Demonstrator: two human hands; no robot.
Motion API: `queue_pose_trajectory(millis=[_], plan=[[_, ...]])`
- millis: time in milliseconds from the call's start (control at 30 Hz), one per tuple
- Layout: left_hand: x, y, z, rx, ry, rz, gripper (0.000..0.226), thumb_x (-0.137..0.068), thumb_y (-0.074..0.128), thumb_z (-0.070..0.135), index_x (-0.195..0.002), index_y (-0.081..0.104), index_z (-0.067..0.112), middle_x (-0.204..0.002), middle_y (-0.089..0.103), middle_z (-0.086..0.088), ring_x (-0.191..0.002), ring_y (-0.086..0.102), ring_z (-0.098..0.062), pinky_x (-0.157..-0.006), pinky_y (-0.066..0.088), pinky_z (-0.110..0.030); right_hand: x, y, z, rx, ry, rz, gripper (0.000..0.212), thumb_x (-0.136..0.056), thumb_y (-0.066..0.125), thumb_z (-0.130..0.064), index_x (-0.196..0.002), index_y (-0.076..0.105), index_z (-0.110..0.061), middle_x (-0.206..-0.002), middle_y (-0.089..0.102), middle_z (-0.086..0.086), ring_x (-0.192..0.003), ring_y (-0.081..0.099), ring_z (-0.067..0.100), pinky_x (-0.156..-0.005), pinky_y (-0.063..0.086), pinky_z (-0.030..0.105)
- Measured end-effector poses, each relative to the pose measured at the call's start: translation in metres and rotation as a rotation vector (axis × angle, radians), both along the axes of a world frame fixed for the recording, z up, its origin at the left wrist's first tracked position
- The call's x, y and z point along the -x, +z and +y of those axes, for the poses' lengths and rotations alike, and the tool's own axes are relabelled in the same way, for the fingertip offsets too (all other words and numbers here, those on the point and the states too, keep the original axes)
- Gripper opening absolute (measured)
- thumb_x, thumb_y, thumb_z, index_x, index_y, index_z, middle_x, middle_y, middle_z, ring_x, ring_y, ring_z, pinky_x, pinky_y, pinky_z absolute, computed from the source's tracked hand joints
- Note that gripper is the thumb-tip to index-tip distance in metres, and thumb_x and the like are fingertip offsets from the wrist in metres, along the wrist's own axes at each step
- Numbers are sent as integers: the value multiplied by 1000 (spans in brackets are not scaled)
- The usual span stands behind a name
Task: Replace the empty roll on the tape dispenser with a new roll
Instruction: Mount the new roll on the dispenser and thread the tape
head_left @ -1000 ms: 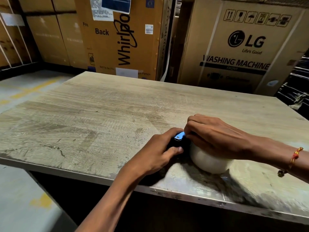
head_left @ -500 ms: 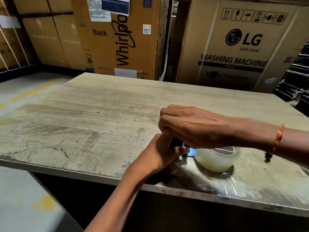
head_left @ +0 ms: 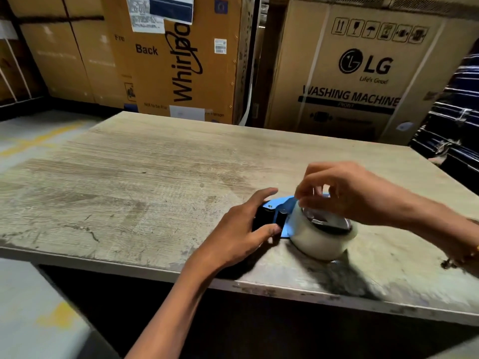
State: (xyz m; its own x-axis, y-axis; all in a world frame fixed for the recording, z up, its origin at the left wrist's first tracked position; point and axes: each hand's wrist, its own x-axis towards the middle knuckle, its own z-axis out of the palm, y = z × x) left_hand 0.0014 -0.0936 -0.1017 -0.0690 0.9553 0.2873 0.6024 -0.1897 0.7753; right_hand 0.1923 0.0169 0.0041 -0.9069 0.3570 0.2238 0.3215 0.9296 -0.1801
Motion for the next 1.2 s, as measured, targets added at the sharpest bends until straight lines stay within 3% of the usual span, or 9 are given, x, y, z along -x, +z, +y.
queue_pose_trajectory(millis=[167,367,567,833,1200], plan=[[-1,-1,-1,6,1,35,61,-92,65,31,-144,36,42,-127,64,-1,-101,65,-18,-94,52,-39,7,-18,-11,52,-67,-41,13,-88,73,-30,-98,75,-23,-87,57,-15,-78,57,1,-65,45,22],[0,-1,0,4,6,43,62,-91,67,30,-144,36,40,-110,67,-2,-83,65,-16,-86,54,-39,20,-18,-16,42,-139,-95,9,-89,71,-25,-98,74,-26,-85,53,-17,-76,52,0,-62,38,20],[2,-3,2,18,9,14,62,-91,67,31,-143,37,42,-120,67,-9,-107,65,-19,-97,49,-39,24,-21,-17,25,-187,-52,5,-90,68,-20,-91,73,-19,-81,56,-14,-76,53,3,-64,40,25],[3,-2,2,11,14,3,59,-90,68,28,-141,40,41,-115,68,-8,-106,66,-18,-97,50,-37,23,-33,-19,36,-238,129,8,-89,66,-16,-83,69,-13,-84,62,-2,-75,54,6,-61,36,19],[1,2,1,-9,3,6,59,-89,69,26,-138,41,43,-100,70,1,-85,68,-19,-84,55,-36,19,-39,-14,45,-144,178,4,-88,72,-18,-84,71,-17,-86,61,-10,-77,60,8,-63,48,31]])
